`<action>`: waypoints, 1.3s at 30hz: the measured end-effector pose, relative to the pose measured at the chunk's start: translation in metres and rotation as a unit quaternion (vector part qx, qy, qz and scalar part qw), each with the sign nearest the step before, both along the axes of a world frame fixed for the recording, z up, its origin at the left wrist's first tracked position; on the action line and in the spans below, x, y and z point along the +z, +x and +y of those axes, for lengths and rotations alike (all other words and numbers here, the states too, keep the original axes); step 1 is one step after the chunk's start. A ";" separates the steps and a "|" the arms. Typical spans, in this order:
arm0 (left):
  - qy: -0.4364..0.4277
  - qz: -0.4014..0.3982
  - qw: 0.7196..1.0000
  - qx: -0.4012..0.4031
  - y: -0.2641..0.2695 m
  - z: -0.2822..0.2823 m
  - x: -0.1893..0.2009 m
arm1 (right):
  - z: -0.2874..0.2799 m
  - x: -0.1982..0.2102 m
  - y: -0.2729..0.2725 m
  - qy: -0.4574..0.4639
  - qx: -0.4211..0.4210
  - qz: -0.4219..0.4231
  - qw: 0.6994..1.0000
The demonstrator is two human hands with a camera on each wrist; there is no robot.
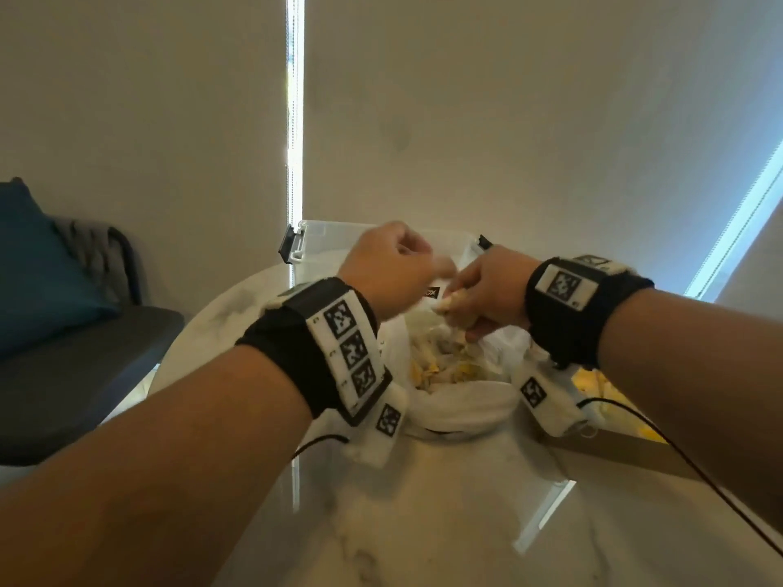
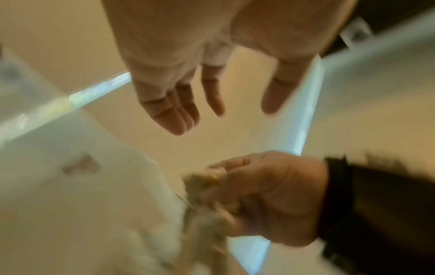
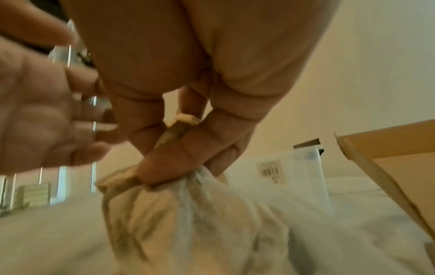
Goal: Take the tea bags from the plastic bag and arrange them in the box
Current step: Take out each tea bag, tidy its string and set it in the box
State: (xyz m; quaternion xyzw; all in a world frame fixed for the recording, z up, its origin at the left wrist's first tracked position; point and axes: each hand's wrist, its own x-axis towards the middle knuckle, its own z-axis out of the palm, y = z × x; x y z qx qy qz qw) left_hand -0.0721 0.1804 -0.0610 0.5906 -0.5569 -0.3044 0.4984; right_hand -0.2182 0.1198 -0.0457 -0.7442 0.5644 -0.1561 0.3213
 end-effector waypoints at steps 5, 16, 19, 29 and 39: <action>0.139 0.385 0.913 0.006 -0.020 -0.002 0.008 | 0.008 0.040 -0.018 -0.010 -0.022 -0.146 0.989; 0.104 0.726 0.664 -0.146 -0.069 -0.013 -0.012 | 0.041 0.056 -0.024 0.023 0.016 -0.177 0.984; 0.099 0.740 0.657 -0.107 -0.093 -0.004 -0.003 | 0.041 0.048 -0.028 -0.032 0.015 -0.017 0.999; 0.096 0.720 0.673 -0.142 -0.123 -0.014 -0.013 | 0.036 0.078 -0.070 -0.094 0.000 0.063 0.994; 0.047 0.756 0.644 -0.105 -0.144 -0.022 -0.006 | 0.045 0.041 -0.114 0.036 -0.117 0.019 0.992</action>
